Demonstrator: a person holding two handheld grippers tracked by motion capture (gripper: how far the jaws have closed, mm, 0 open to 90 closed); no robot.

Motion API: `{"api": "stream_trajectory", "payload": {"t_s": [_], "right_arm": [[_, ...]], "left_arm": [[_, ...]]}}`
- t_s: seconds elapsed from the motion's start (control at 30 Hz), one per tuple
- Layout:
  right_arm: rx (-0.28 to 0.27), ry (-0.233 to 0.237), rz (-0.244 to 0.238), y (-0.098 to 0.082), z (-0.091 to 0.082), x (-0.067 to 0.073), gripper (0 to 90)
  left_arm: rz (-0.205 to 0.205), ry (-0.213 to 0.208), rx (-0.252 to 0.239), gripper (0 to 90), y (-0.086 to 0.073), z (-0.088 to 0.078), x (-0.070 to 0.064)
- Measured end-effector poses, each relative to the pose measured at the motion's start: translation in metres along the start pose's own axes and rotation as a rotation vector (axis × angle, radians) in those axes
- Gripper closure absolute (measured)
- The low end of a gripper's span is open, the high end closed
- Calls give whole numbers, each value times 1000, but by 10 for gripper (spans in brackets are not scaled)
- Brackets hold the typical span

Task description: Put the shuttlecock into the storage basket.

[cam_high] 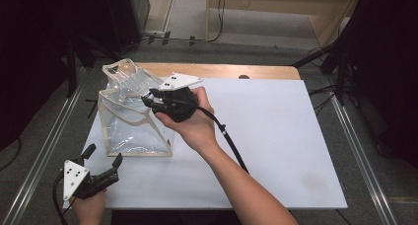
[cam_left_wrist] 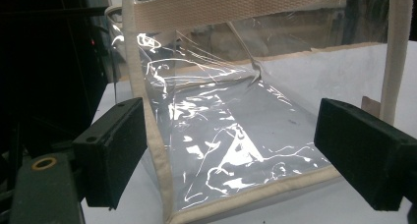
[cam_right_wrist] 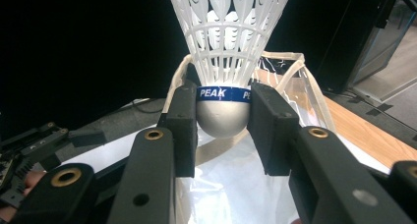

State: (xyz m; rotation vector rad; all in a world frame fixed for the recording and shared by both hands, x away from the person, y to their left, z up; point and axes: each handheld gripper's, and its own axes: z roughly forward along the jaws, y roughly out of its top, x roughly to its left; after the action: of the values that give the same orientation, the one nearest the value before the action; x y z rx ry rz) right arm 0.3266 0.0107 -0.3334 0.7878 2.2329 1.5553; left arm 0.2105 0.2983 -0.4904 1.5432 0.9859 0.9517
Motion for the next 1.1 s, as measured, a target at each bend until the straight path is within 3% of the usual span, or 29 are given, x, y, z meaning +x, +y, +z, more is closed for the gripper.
{"api": "stream_trajectory", "payload": {"t_s": [0.43, 0.5, 0.53, 0.63, 0.9, 0.93, 1.1], "right_arm": [[8, 31, 10, 0, 4, 5, 615], [-4, 45, 27, 0, 3, 5, 538], [-11, 70, 39, 1, 2, 5, 452], [-19, 54, 23, 1, 1, 6, 358], [-1, 13, 10, 1, -7, 4, 265], [5, 15, 8, -1, -9, 3, 207], [-5, 36, 15, -4, -14, 0, 149]], "left_arm": [[-1, 0, -1, 132, 0, 0, 0], [-2, 0, -1, 133, 0, 0, 0], [-2, -1, -1, 132, 0, 0, 0], [-2, -1, -1, 133, 0, 0, 0], [-1, 0, 0, 133, 0, 0, 0], [-1, 0, 0, 133, 0, 0, 0], [2, 0, 1, 133, 0, 0, 0]]}}
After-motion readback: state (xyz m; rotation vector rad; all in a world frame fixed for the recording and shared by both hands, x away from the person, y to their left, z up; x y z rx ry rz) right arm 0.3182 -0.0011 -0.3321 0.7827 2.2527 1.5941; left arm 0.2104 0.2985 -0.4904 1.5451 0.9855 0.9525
